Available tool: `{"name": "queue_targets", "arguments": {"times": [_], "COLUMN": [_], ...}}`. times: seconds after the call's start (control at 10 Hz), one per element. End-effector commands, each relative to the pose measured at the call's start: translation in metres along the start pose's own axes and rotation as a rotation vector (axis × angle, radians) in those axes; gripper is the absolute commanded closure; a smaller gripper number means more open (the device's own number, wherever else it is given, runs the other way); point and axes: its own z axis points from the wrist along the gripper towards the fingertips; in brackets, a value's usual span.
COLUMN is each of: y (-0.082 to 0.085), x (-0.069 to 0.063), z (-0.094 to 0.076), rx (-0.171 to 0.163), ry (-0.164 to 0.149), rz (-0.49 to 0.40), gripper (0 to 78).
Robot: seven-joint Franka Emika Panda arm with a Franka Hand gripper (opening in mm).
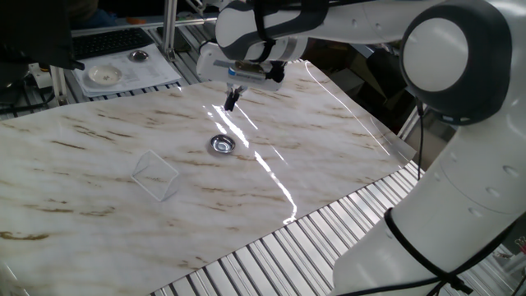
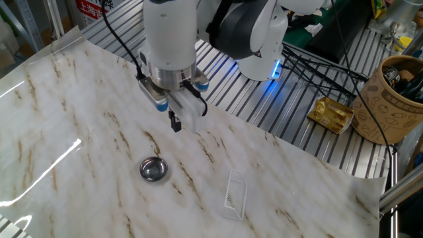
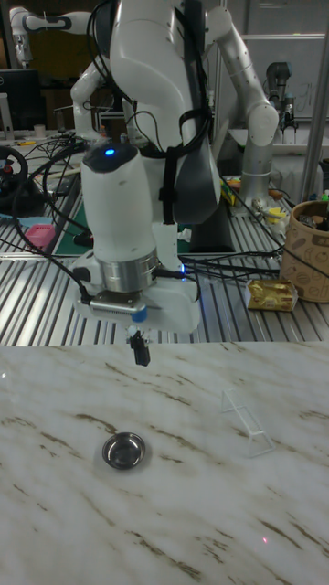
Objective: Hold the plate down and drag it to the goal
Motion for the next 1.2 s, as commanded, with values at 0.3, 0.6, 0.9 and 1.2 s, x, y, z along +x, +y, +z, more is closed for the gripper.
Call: {"name": "queue_targets", "arguments": {"times": [0.3, 0.6, 0.9, 1.2], "y": [-0.031, -0.043, -0.057, -0.067], "x": [-0.015, -0.028, -0.044, -0.056], "z": [0.033, 0.046, 0.058, 0.074], "rx": [0.001, 0.003, -0.004, -0.003], "ry": [-0.023, -0.026, -0.026, -0.042], "rz": [-0.074, -0.086, -0.117, -0.133], "gripper": [77.6, 77.6, 77.6, 77.6]}}
